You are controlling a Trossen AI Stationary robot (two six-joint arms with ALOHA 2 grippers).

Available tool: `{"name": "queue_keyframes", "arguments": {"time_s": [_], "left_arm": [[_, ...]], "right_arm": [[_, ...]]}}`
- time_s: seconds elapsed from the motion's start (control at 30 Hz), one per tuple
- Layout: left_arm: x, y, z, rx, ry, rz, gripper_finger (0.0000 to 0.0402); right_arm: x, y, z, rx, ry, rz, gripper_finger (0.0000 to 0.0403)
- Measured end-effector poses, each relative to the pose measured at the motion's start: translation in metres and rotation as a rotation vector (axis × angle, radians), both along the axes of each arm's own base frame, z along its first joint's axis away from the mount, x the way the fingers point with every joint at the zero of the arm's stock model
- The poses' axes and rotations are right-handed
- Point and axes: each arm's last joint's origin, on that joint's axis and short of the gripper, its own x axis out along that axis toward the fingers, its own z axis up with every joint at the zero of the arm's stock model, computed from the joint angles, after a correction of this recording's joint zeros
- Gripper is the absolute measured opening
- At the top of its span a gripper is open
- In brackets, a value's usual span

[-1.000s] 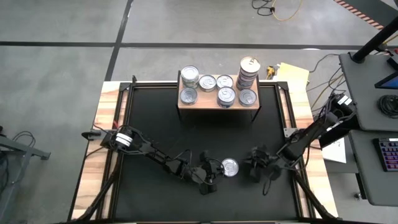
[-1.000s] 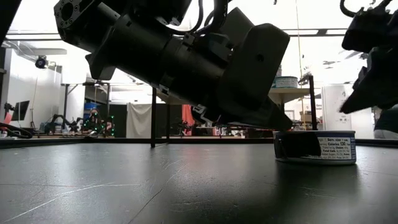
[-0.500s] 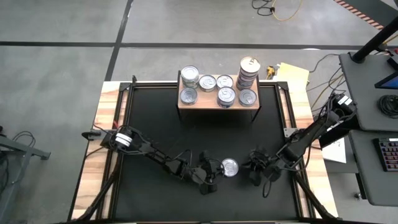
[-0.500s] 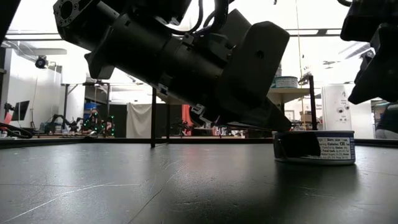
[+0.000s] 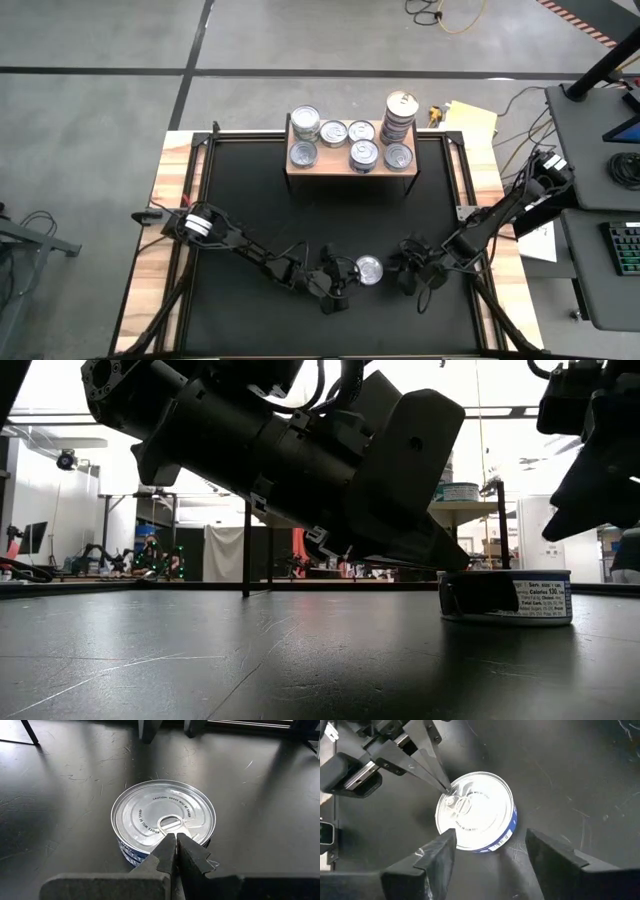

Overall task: Stack canned seafood by type on shelf
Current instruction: Stack the blue tuna can on top of the blue tuna can on the shelf

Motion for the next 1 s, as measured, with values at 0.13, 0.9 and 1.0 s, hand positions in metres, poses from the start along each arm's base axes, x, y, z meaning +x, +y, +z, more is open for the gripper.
{"name": "queue_keyframes", "arguments": {"time_s": [0.13, 0.9, 1.0], "left_arm": [[0.0, 0.0, 0.0, 0.001, 0.001, 0.0, 0.0], [-0.005, -0.008, -0.002, 0.013, 0.012, -0.023, 0.0], [-0.005, -0.01, -0.002, 0.023, 0.013, -0.024, 0.0]], "right_arm": [[0.004, 0.002, -0.004, 0.004, -0.003, -0.006, 0.0238], [0.012, 0.004, -0.016, 0.023, 0.0, -0.047, 0.0267], [0.013, 0.004, -0.016, 0.023, -0.001, -0.047, 0.0268]]}}
